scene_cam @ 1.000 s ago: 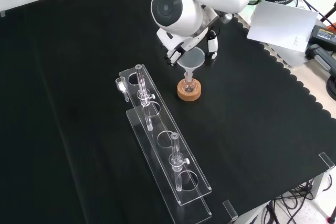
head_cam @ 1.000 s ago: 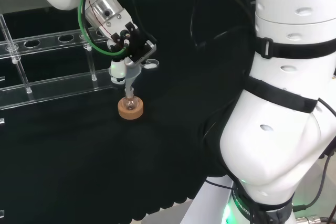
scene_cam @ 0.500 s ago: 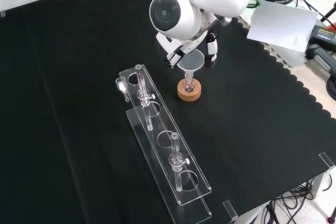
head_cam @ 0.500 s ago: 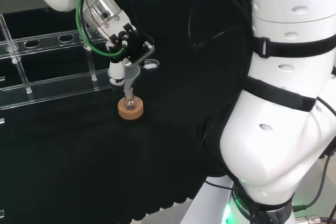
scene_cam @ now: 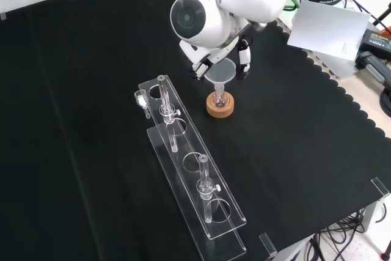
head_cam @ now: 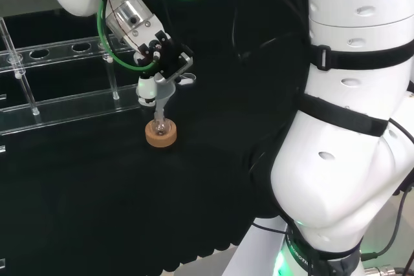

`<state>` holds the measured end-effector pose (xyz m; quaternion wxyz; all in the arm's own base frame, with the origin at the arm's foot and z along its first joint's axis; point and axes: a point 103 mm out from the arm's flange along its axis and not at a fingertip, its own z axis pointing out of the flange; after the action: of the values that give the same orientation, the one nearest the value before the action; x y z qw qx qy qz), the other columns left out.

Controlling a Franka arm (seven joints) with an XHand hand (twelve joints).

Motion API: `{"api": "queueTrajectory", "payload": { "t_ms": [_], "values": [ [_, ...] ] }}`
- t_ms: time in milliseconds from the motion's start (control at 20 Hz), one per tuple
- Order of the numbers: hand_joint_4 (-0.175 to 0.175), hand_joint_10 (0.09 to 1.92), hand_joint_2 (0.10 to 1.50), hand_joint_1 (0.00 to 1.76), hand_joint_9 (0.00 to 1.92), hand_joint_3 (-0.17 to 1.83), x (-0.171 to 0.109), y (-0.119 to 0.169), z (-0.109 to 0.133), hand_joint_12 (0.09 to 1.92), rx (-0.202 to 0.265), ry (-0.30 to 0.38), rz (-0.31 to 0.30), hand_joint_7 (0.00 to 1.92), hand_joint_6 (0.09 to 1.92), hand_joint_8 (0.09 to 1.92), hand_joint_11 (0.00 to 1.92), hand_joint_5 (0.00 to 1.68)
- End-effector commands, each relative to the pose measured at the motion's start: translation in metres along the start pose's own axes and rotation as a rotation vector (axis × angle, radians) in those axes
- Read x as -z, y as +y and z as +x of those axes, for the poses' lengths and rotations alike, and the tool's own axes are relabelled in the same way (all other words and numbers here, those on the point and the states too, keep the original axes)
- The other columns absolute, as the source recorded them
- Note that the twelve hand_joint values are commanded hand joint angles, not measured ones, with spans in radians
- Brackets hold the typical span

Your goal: Place the funnel on the round-bottom flask.

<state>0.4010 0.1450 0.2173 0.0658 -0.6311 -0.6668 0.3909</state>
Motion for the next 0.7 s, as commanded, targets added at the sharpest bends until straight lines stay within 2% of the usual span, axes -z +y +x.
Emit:
{"api": "queueTrajectory", "payload": {
  "t_ms": [50,300,700],
  "values": [
    [-0.027,0.46,0.67,0.78,0.91,0.66,-0.005,0.002,-0.003,1.23,0.01,0.008,0.023,0.61,0.79,0.72,0.68,0.61],
    [-0.041,0.52,0.64,0.74,0.82,0.66,0.001,0.002,-0.003,1.26,-0.007,0.008,0.031,0.5,0.67,0.76,0.62,0.44],
    [-0.044,0.57,0.64,0.72,0.77,0.64,0.004,-0.002,0.01,1.27,-0.01,-0.026,0.034,0.46,0.54,0.76,0.6,0.42]
  ]
}}
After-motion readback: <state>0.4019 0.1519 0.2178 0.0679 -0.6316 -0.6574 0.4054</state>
